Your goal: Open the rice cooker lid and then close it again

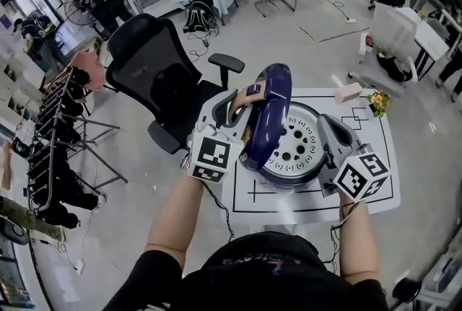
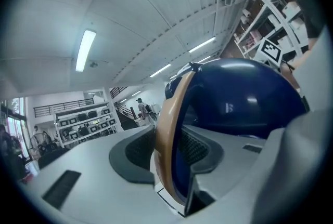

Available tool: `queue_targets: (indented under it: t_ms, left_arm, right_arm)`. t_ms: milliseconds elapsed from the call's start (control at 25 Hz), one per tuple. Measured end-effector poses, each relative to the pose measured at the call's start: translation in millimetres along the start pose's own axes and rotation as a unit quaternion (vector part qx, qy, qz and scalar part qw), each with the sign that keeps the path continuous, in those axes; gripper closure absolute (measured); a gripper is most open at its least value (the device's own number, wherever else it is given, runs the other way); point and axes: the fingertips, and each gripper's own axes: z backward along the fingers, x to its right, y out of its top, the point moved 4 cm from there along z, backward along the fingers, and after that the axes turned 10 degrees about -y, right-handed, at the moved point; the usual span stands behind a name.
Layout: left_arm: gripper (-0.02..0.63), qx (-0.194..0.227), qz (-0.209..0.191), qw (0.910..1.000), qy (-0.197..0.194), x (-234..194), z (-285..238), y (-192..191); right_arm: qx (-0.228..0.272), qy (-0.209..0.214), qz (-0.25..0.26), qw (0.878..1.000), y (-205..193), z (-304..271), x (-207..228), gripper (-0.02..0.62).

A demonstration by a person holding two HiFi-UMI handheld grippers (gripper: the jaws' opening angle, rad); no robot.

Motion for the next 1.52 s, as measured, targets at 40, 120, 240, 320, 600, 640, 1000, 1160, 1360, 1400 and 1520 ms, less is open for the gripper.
queue_targets:
  t_ms: [40,120,240,320,600,640,1000,1160,1360,1400,1520]
  left_arm:
    - [0.472,0.002,0.008,1.0,0.005,-4,4,-1]
    - [0.477,0.004,0.02,0.9997,0.015,-9,8,-6]
    - [0.483,0.004,0.031,0.9992,0.026,-9,7,-18]
    - [0.486,0.004,0.036,0.9989,0.031,-7,4,-25]
    - [0.491,0.016,0.084,0.9957,0.036,-35,27,-40]
    - [0.491,0.017,0.093,0.9948,0.037,-39,30,-42]
    - [0.491,0.033,0.126,0.9907,0.039,-46,36,-55]
    - [0.485,0.038,0.122,0.9907,0.046,-46,39,-53]
    - [0.438,0.022,0.119,0.9898,0.075,-44,47,-53]
    - [0.432,0.021,0.121,0.9891,0.081,-44,50,-52]
    - [0.422,0.02,0.13,0.9866,0.097,-43,55,-50]
  right_arm:
    - [-0.001,0.001,0.0,1.0,0,0,-3,0.594]
    - [-0.002,0.003,0.0,1.0,-4,-2,-6,0.594]
    - [-0.003,0.009,0.001,1.0,-14,-5,-1,0.594]
    - [-0.004,0.011,0.002,1.0,-21,-7,2,0.594]
    - [-0.011,0.016,0.006,1.0,-22,-25,-28,0.594]
    - [-0.012,0.017,0.006,1.0,-22,-27,-32,0.594]
    - [-0.024,0.032,0.011,0.999,-32,-43,-51,0.594]
    - [-0.023,0.044,0.014,0.999,-30,-47,-60,0.594]
    - [-0.031,0.063,0.017,0.997,-30,-42,-62,0.594]
    - [-0.033,0.066,0.017,0.997,-29,-40,-62,0.594]
    - [-0.037,0.077,0.017,0.996,-27,-35,-62,0.594]
